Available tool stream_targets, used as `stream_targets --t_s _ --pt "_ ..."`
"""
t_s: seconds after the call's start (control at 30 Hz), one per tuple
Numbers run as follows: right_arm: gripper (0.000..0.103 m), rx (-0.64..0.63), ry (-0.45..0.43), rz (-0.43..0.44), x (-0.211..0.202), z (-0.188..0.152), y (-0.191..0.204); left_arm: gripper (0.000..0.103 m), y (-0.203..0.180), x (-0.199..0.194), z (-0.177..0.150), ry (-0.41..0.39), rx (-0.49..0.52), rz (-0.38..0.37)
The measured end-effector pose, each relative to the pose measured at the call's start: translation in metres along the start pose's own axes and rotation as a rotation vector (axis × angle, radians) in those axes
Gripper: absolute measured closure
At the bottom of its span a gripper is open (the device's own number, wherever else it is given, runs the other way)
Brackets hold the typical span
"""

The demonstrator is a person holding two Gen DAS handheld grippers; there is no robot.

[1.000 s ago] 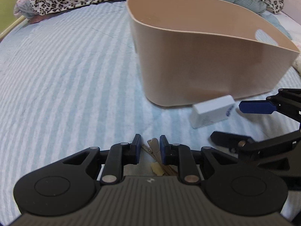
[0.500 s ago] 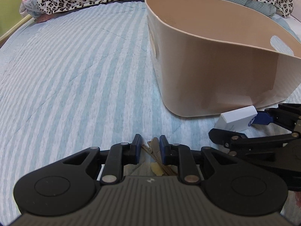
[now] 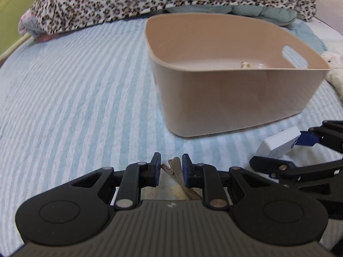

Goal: Organize objects
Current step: 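Lift keys and medicine box over the basket and open both tools to release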

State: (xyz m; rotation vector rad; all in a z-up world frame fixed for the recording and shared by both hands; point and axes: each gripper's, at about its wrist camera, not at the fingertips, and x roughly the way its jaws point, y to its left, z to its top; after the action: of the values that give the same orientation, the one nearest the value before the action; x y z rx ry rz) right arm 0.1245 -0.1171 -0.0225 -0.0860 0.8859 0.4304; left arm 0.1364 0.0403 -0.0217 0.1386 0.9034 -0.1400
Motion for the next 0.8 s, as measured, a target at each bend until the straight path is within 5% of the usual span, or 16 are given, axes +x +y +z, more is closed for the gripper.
stream_targets --t_s 0.5,0.8 --pt "0.047 0.003 -0.189 -0.067 -0.101 0.020 -0.031 0.081 -0.035 -0.090 0.050 -0.234 0.065 -0.047" --pt "0.047 0.043 -0.345 -0.134 -0.126 0.067 -0.064 0.081 -0.048 -0.092 0.116 -0.337 0.099 -0.005"
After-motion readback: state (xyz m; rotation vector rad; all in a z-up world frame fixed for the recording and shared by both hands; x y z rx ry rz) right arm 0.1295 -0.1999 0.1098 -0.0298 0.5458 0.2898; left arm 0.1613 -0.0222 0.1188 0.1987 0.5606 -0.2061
